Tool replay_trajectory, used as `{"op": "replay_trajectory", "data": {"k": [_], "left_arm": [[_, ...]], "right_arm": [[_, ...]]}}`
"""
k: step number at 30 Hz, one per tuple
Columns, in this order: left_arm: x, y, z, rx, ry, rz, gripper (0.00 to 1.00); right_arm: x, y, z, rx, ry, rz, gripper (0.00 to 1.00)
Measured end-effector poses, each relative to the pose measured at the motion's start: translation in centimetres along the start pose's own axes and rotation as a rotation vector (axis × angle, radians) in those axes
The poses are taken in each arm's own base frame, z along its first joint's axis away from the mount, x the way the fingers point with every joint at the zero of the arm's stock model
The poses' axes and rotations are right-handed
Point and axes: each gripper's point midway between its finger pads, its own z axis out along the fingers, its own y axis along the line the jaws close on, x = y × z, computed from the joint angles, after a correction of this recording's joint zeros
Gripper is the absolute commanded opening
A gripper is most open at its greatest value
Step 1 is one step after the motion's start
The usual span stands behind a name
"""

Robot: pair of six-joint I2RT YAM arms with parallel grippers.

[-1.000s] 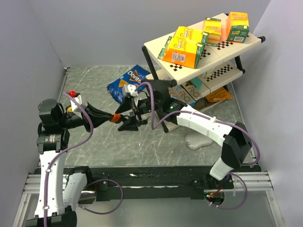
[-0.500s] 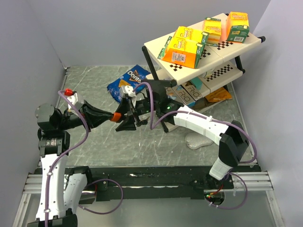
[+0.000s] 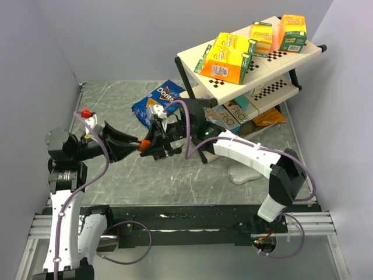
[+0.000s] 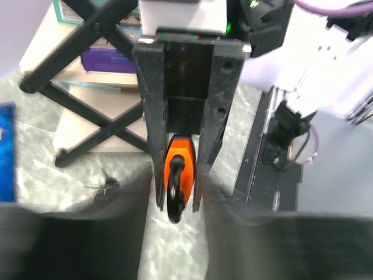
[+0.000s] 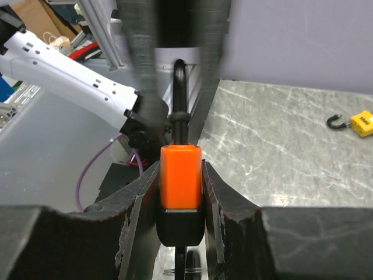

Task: Lock with the key
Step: Lock the lock.

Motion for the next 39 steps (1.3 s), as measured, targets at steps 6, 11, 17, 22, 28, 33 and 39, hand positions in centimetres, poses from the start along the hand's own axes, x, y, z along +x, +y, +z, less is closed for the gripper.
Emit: {"op": "replay_trajectory", "data": {"k": [6, 11, 17, 22, 28, 33, 39], "left_arm": [[-0.8, 1.6, -0.2, -0.039, 0.093, 0.053, 0.76], [-0.2, 2.3, -0.7, -0.044, 0.2, 0.097, 0.68], [2.9, 0.9, -1.6, 0.02, 0.29, 0.107, 0.54], [4.1, -0.1, -1.7, 0.055, 0.297, 0.115, 0.36], [4.9, -0.4, -1.3, 0.072, 0.293, 0.124, 0.26], [4.9, -0.2, -1.0, 0.077, 0.291, 0.137, 0.18], [4.9, 0.0, -0.9, 0.072, 0.292, 0.133, 0.01]], "right_arm": [[1.8, 0.1, -0.3, 0.001, 0.057, 0.025, 0.0], [3.8, 0.0, -0.9, 0.022, 0.136, 0.056, 0.0], [4.6, -0.1, -1.6, 0.048, 0.202, 0.055, 0.0], [4.4, -0.2, -1.9, 0.062, 0.226, 0.052, 0.0], [4.6, -0.1, -2.0, 0.066, 0.24, 0.056, 0.0], [4.5, 0.0, -2.1, 0.064, 0.247, 0.055, 0.0], [4.4, -0.2, -2.2, 0.074, 0.252, 0.052, 0.0]]}}
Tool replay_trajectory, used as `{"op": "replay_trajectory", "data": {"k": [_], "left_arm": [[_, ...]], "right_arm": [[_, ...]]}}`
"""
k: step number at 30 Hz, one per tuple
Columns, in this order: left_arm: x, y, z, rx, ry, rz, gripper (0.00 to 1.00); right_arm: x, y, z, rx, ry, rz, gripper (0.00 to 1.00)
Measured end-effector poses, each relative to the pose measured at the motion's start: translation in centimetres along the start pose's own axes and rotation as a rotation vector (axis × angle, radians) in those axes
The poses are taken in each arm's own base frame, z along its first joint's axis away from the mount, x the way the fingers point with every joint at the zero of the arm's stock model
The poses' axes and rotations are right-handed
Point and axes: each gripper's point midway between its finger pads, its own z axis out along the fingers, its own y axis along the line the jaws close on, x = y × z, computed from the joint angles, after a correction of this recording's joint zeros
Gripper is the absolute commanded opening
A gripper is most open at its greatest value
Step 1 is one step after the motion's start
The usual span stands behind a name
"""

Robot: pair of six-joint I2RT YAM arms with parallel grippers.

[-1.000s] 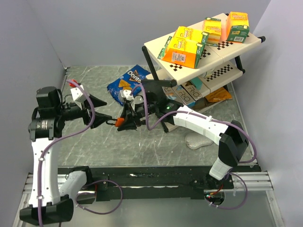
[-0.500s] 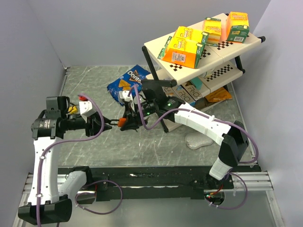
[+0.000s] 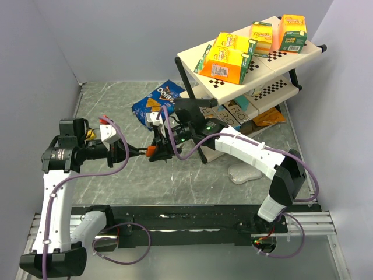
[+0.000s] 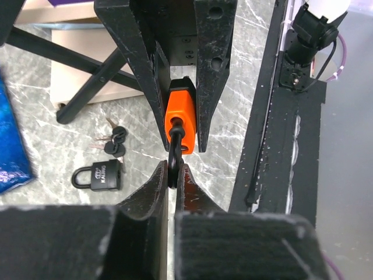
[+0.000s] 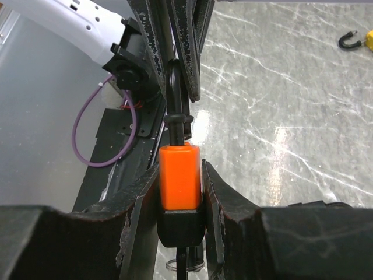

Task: Lock with the key
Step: Lock the lock.

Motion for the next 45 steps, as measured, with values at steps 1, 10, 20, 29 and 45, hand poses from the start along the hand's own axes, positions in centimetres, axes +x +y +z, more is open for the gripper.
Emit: {"op": "replay_trajectory", "data": {"k": [1, 10, 20, 29, 45], "left_arm": [[0.1, 0.0, 0.0, 0.0, 0.0, -0.007, 0.01], [0.6, 0.8, 0.7, -0.011, -0.026, -0.097, 0.01], [1.3, 0.6, 1.6, -0.018, -0.051, -0.103, 0.01], [2.0, 0.7, 2.5, 0.005, -0.047, -0.145, 0.01], [3.0, 1.0, 2.8, -0.005, -0.009, -0.165, 0.01]], "right_arm": [[0.1, 0.0, 0.0, 0.003, 0.002, 0.001, 0.0], [0.5, -0.9, -0.1, 0.054, 0.023, -0.015, 0.0], [1.3, -0.3, -0.3, 0.021, 0.046, 0.029, 0.0], [2.8, -0.4, -0.2, 0.009, 0.094, 0.066, 0.0], [4.1, -1.6, 0.2, 0.079, 0.159, 0.002, 0.0]]}}
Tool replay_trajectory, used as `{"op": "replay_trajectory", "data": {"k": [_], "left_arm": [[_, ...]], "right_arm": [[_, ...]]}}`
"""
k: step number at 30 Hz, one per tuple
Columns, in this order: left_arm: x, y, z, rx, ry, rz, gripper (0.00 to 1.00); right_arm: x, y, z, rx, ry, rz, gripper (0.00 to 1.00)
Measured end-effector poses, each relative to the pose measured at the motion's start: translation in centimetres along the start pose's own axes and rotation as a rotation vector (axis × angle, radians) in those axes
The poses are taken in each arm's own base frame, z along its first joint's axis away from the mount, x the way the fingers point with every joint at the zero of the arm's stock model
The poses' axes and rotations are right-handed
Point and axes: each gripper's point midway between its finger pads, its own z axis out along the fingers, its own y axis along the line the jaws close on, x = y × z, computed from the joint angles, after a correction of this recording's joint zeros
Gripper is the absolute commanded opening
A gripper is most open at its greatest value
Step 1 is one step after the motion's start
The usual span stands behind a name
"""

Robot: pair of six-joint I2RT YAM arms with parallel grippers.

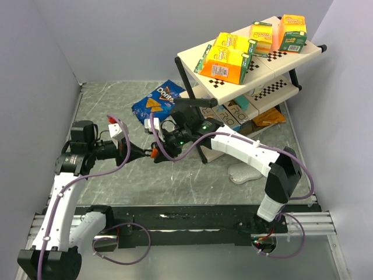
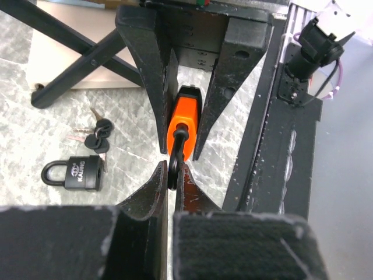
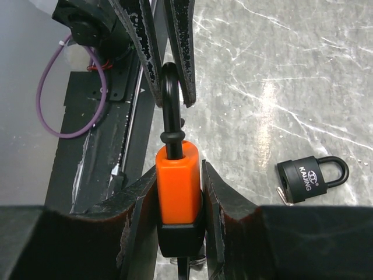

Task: Lock with the key
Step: Lock the lock.

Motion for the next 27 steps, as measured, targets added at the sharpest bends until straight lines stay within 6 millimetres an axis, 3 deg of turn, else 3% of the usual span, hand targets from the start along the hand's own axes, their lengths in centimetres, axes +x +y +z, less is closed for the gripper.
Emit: {"op": "replay_trajectory", "data": {"k": [6, 18, 23, 27], "left_arm": [[0.3, -0.2, 0.8, -0.008, -0.027, 0.031, 0.01], [0.4, 0.6, 3.3, -0.02, -0.039, 0.095, 0.01], [-0.6, 0.1, 3.5, -0.002, -0.055, 0.122, 0.01], [-1.4, 0.6, 2.4, -0.029, -0.07, 0.117, 0.01]], "right_arm": [[-0.4, 0.5, 0.2, -0.027, -0.019, 0.035, 0.0], [1.9, 0.2, 1.8, -0.076, 0.04, 0.148, 0.0], [1.3, 0.4, 2.1, -0.089, 0.017, 0.124, 0.0], [0.1, -0.3, 2.2, -0.08, -0.038, 0.091, 0.0]]}}
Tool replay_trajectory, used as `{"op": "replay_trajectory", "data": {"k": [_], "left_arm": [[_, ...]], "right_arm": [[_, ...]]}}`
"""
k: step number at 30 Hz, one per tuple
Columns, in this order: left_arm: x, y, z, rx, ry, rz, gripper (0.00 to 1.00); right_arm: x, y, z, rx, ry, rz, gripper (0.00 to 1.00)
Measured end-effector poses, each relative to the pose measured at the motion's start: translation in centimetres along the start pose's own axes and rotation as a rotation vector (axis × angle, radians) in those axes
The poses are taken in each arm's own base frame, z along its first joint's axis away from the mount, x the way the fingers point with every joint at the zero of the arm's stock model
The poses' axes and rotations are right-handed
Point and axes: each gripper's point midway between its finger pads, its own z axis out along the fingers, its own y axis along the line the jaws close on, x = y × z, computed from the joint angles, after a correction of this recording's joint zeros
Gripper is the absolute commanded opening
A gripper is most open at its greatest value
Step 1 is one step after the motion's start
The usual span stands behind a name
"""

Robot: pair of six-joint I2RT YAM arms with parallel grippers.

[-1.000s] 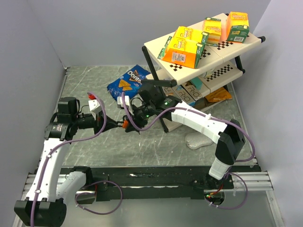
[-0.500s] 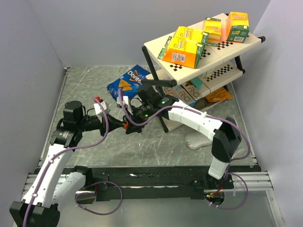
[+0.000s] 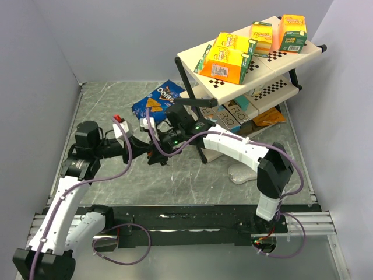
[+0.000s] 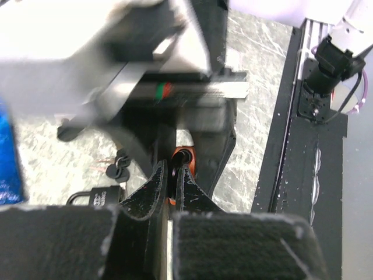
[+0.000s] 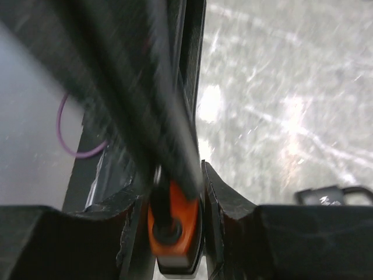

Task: Lock with the key
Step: Lock the lock.

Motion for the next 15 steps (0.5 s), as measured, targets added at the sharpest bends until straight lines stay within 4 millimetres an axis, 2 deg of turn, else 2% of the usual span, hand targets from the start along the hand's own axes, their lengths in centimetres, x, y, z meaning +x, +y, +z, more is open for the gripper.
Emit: {"op": "replay_trajectory", "data": {"k": [1, 4, 5, 6, 7, 11, 15], "left_arm": [[-0.2, 0.2, -0.4, -0.01, -0.005, -0.008, 0.01], [-1.0, 0.9, -1.6, -0.036, -0.025, -0.056, 0.01], [-1.3, 1.0, -1.8, -0.038, -0.031, -0.069, 0.01], [-1.8, 1.1, -2.1, -0.039, -0.04, -0.085, 0.01], [-2.1, 1.2, -2.2, -0.039, -0.047, -0.098, 0.01], [-3.3, 1.9, -3.2, -0.061, -0.074, -0.175, 0.01], [-4.0, 3.0, -4.2, -0.122, -0.104, -0.247, 0.01]], "right_arm": [[-0.4, -0.2, -0.1, 0.005, -0.017, -0.01, 0.0], [-1.5, -0.4, -0.5, 0.01, -0.069, -0.038, 0.12], [-1.9, -0.5, -0.7, 0.012, -0.086, -0.047, 0.26], [-2.4, -0.5, -0.9, 0.013, -0.103, -0.058, 0.34], [-2.8, -0.5, -1.1, 0.015, -0.116, -0.066, 0.36], [-4.4, -0.7, -2.1, 0.026, -0.167, -0.088, 0.6], [-4.8, -1.6, -3.7, 0.055, -0.185, -0.074, 0.63]]}}
